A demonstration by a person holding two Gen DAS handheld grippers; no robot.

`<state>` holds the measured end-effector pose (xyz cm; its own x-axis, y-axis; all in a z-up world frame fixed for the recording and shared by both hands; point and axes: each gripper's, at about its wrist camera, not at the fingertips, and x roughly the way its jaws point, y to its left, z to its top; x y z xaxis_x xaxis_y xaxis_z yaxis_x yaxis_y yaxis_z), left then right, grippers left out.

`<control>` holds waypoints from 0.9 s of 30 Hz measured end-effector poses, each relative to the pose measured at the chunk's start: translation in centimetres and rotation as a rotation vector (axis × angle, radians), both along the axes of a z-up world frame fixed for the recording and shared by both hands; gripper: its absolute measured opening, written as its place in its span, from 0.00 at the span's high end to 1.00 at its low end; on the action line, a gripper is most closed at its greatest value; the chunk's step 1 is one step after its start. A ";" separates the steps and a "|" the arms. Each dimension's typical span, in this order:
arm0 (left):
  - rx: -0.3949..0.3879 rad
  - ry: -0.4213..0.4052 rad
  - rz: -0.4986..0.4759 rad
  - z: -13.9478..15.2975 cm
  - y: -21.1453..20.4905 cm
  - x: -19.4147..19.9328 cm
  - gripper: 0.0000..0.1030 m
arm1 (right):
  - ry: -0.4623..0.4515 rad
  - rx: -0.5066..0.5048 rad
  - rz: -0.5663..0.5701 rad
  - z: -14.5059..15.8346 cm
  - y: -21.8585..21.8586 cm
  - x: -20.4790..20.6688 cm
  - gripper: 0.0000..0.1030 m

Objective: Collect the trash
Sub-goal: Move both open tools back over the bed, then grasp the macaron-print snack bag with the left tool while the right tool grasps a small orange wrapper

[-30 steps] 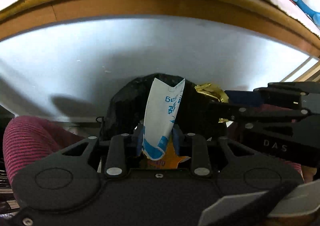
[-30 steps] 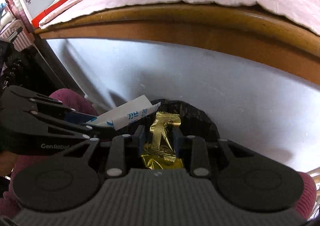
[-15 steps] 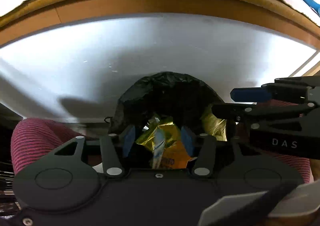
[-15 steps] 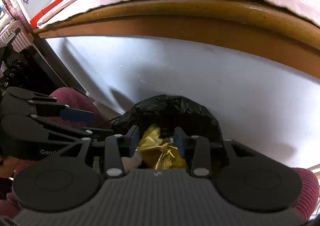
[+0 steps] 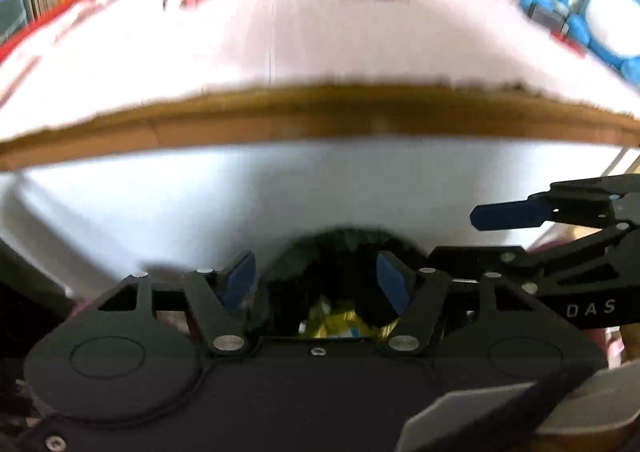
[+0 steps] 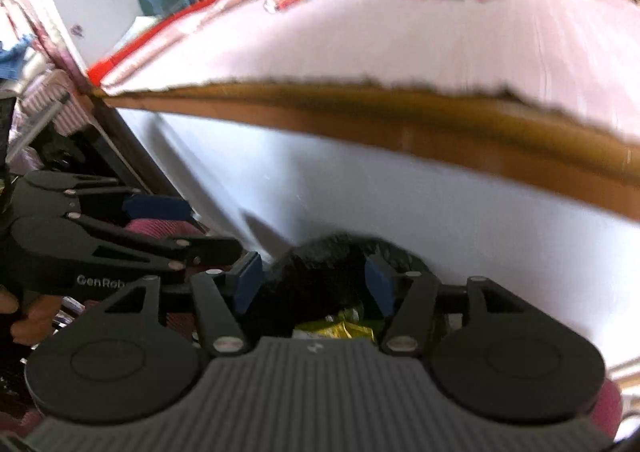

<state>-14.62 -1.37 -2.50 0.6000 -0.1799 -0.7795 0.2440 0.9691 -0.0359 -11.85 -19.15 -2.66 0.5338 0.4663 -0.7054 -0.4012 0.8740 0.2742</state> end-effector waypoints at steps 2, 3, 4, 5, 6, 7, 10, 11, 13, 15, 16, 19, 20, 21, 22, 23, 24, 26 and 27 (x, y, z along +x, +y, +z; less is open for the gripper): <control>-0.038 -0.041 -0.012 1.5 0.3 0.2 0.37 | -0.042 0.012 0.006 1.4 -0.2 0.2 0.25; -0.053 -0.064 -0.011 2.3 0.5 0.3 0.37 | -0.063 0.018 0.007 2.1 -0.4 0.4 0.25; -0.059 -0.086 -0.007 3.0 0.6 0.5 0.37 | -0.081 0.021 0.008 2.7 -0.4 0.6 0.24; -0.064 -0.108 -0.002 3.6 0.7 0.6 0.36 | -0.102 0.022 0.009 3.3 -0.5 0.7 0.22; -0.071 -0.130 0.006 4.3 0.9 0.7 0.35 | -0.124 0.023 0.008 3.9 -0.7 0.9 0.21; -0.080 -0.158 0.020 5.1 1.0 0.9 0.31 | -0.141 0.023 0.006 4.4 -0.7 1.1 0.20; -0.089 -0.219 0.056 6.5 1.5 1.6 0.27 | -0.184 0.032 -0.006 5.8 -0.9 2.0 0.18; -0.088 -0.234 0.068 6.6 1.8 1.9 0.27 | -0.200 0.031 -0.013 6.2 -0.9 2.4 0.18; -0.086 -0.258 0.093 7.1 2.2 2.6 0.26 | -0.230 0.026 -0.028 6.9 -0.9 3.1 0.17; -0.084 -0.284 0.119 7.6 2.6 3.2 0.25 | -0.263 0.025 -0.048 7.4 -1.1 3.8 0.14; -0.083 -0.297 0.135 7.8 2.8 3.5 0.23 | -0.278 0.025 -0.061 7.7 -1.2 4.1 0.14; -0.082 -0.321 0.174 8.2 3.5 5.1 0.22 | -0.307 0.022 -0.089 8.4 -1.4 5.2 0.12; -0.085 -0.328 0.189 8.4 3.7 5.6 0.22 | -0.314 0.022 -0.099 8.5 -1.5 5.5 0.09; -0.087 -0.332 0.199 8.4 4.0 5.9 0.21 | -0.319 0.022 -0.107 8.6 -1.5 5.8 0.08; -0.090 -0.337 0.208 8.5 4.2 6.4 0.20 | -0.325 0.023 -0.115 8.8 -1.6 6.1 0.06; -0.092 -0.343 0.215 8.5 4.3 7.0 0.20 | -0.330 0.023 -0.125 8.8 -1.7 6.5 0.04; -0.092 -0.346 0.223 8.6 4.5 7.6 0.19 | -0.333 0.019 -0.134 8.9 -1.7 7.0 0.04; -0.088 -0.350 0.232 8.7 4.7 8.8 0.18 | -0.337 0.005 -0.148 9.0 -1.8 7.9 0.03; -0.084 -0.351 0.233 8.6 4.6 9.4 0.18 | -0.337 0.001 -0.152 8.9 -1.8 8.3 0.02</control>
